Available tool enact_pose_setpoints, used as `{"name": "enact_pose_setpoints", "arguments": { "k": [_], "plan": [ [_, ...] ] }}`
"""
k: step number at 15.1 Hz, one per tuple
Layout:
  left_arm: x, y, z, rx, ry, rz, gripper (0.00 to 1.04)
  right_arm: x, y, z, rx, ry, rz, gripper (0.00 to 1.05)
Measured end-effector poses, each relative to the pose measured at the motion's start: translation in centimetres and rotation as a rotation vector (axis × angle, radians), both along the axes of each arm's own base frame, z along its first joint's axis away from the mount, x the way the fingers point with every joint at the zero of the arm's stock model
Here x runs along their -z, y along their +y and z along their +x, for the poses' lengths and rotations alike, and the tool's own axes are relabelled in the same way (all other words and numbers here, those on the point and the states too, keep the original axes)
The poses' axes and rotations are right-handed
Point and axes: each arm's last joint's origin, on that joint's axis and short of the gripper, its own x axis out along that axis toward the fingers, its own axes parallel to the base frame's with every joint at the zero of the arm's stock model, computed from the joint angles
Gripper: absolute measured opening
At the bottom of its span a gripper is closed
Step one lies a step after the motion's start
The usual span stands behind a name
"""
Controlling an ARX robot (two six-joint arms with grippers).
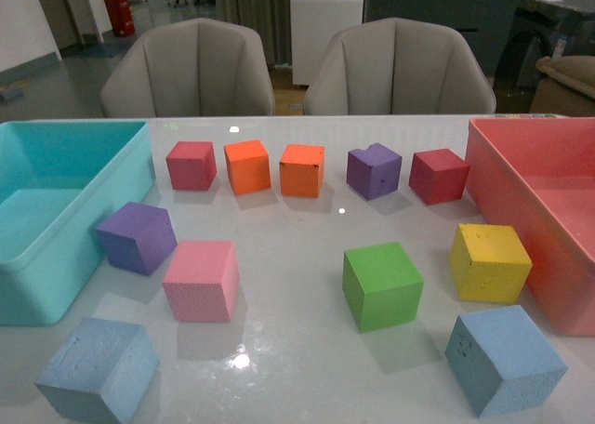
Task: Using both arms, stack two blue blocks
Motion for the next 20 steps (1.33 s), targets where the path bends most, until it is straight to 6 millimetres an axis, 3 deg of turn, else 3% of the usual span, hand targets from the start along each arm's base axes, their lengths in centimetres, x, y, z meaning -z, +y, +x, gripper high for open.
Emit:
{"name": "enact_pose_setpoints", "arguments": {
  "k": [3,4,6,8,10,13,16,20],
  "plan": [
    [0.0,0.0,0.0,0.000,0.000,0.000,0.98,0.1,0.0,0.0,0.019,0.021,0.007,0.98],
    [0.0,0.0,0.0,-0.001,0.000,0.000,0.98,0.2,0.2,0.4,0.170,0.151,0.035,0.98],
    [0.0,0.0,0.0,0.000,0.000,0.000,0.98,-2.1,-0.8,1.9,0.345,0.107,0.064,0.98],
    [0.0,0.0,0.0,0.000,0.000,0.000,0.98,-4.8,-0.6,4.6,0.271,0.072,0.094,0.98],
    [0.0,0.0,0.0,0.000,0.000,0.000,0.98,-5.0,0.3,8.6,0.182,0.195,0.110,0.98],
    [0.0,0.0,0.0,0.000,0.000,0.000,0.98,-2.5,3.2,13.3,0.031,0.430,0.124,0.98],
    [0.0,0.0,0.0,0.000,0.000,0.000,0.98,1.5,5.6,15.1,-0.053,0.641,0.117,0.98],
    [0.0,0.0,0.0,0.000,0.000,0.000,0.98,3.9,7.6,16.4,-0.121,0.759,0.121,0.98]
  ]
}}
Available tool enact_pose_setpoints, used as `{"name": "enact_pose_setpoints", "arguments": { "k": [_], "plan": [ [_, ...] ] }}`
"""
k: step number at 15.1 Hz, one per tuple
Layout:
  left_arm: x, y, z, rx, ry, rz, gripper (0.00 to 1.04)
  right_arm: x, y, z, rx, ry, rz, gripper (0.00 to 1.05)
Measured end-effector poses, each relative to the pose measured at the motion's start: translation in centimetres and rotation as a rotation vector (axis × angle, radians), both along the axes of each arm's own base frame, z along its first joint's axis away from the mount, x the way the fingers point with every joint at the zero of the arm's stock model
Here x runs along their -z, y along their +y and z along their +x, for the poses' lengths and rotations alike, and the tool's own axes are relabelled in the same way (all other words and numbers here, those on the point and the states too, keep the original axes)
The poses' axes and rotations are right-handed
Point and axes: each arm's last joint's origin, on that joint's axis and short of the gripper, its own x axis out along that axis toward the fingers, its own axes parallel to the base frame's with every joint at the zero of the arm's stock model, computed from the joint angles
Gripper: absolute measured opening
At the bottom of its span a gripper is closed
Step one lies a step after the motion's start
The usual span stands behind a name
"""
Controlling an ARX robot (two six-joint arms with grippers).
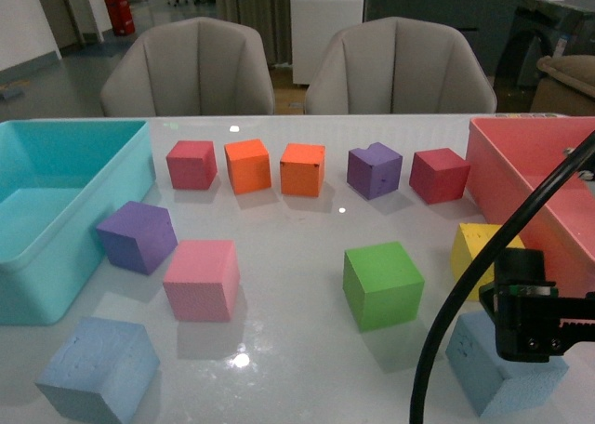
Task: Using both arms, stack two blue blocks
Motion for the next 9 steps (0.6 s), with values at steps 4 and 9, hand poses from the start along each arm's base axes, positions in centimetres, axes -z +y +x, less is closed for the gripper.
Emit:
{"name": "enact_pose_setpoints", "arguments": {
  "k": [4,9],
  "plan": [
    [0.0,0.0,0.0,0.000,0.000,0.000,0.98,2.3,1.0,1.2,-0.028,0.076,0.009,0.98],
    [0.0,0.0,0.0,0.000,0.000,0.000,0.98,5.4,1.1,1.8,-0.030,0.144,0.000,0.98]
  ]
}}
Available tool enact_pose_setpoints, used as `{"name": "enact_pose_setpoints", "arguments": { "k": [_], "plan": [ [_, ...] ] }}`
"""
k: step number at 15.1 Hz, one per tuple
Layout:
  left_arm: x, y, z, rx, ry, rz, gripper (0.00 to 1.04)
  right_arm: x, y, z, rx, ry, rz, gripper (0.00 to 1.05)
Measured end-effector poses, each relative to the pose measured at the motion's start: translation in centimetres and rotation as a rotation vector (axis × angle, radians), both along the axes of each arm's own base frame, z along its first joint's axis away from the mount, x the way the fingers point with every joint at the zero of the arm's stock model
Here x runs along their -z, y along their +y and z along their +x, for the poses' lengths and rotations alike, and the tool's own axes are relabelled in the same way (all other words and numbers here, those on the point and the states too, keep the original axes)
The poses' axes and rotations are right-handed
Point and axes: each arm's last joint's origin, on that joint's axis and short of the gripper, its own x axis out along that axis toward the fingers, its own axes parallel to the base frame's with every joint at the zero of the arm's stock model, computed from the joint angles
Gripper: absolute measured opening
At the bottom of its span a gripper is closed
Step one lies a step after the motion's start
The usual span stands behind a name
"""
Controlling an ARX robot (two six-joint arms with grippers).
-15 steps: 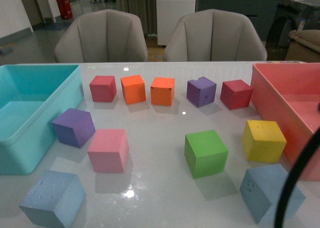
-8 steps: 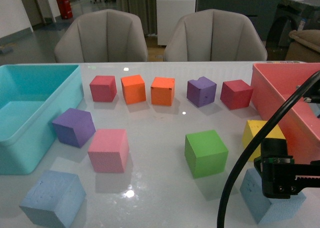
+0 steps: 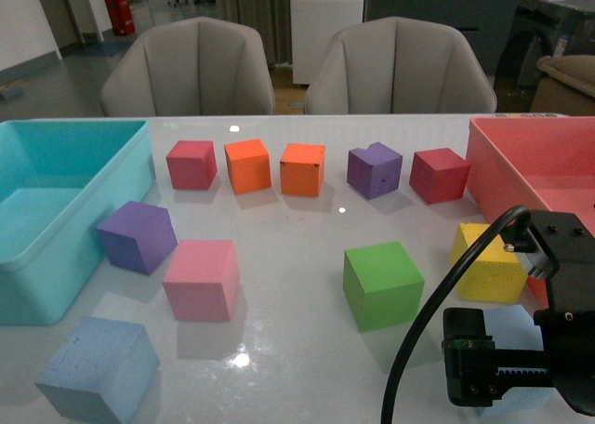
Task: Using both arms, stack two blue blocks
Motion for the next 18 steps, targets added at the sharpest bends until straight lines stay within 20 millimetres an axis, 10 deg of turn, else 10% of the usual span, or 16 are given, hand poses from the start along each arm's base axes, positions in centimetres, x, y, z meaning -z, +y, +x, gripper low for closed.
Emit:
{"name": "enact_pose_setpoints", "arguments": {
  "k": [3,7,14,18],
  "plan": [
    [0.0,0.0,0.0,0.000,0.000,0.000,0.98,1.1,-0.3,0.2,0.010,0.011,-0.002,0.98],
    [0.0,0.0,0.0,0.000,0.000,0.000,0.98,0.6,-0.6,0.0,0.016,-0.013,-0.011,0.56],
    [0.0,0.0,0.0,0.000,0.000,0.000,0.98,-5.8,0.1,-1.5,-0.016,-0.182,-0.037,0.45],
    [0.0,0.0,0.0,0.000,0.000,0.000,0.98,-8.3,3.7,4.9,-0.053,-0.258,-0.031,0.45]
  ]
}}
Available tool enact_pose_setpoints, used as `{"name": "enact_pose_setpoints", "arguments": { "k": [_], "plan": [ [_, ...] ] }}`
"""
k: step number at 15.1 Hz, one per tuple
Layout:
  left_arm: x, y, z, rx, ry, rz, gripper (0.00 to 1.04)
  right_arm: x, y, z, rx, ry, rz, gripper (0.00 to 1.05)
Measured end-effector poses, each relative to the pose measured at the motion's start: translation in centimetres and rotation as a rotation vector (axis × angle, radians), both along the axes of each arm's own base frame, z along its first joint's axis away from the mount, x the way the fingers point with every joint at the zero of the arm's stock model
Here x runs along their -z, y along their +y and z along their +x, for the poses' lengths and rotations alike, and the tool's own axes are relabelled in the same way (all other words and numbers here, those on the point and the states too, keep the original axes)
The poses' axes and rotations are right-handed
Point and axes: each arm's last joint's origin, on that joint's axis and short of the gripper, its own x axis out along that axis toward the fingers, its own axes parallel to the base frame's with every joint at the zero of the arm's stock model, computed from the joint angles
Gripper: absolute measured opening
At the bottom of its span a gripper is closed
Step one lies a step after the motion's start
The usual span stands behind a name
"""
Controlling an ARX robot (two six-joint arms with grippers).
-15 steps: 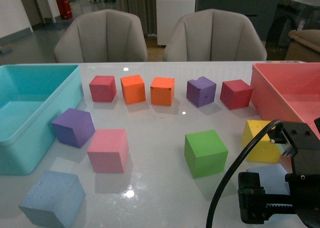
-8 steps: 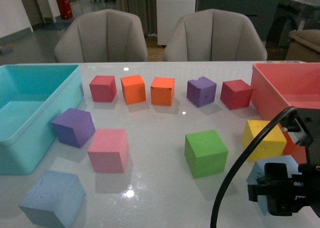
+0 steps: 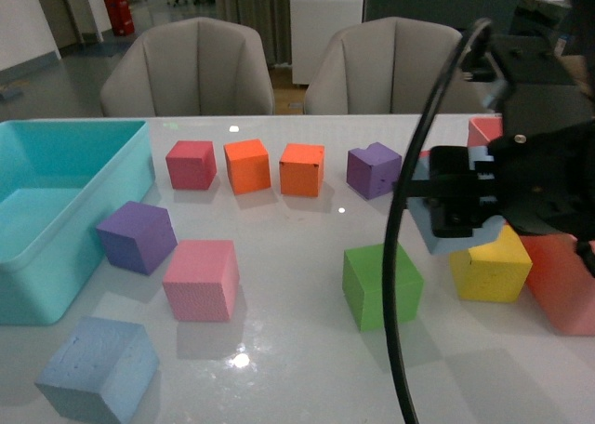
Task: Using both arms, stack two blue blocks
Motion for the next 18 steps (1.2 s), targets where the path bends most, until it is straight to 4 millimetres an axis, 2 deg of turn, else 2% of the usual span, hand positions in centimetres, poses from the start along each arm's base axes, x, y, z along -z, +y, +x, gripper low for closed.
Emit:
{"name": "enact_pose_setpoints", "arguments": {
  "k": [2,4,6,8,11,18],
  "plan": [
    [0.0,0.0,0.0,0.000,0.000,0.000,0.98,1.2,2.7,3.5,-0.059,0.044,-0.033,0.44],
    [0.0,0.0,0.0,0.000,0.000,0.000,0.98,1.5,5.3,6.4,-0.110,0.064,-0.036,0.44],
    [0.0,0.0,0.0,0.000,0.000,0.000,0.98,1.4,7.6,8.8,-0.161,0.067,-0.027,0.44],
    [0.0,0.0,0.0,0.000,0.000,0.000,0.98,2.1,9.2,10.7,-0.206,0.093,-0.006,0.44],
    [0.0,0.0,0.0,0.000,0.000,0.000,0.98,3.9,10.5,12.0,-0.240,0.144,-0.002,0.43],
    [0.0,0.0,0.0,0.000,0.000,0.000,0.98,6.3,11.2,13.3,-0.284,0.199,-0.003,0.43]
  ]
}}
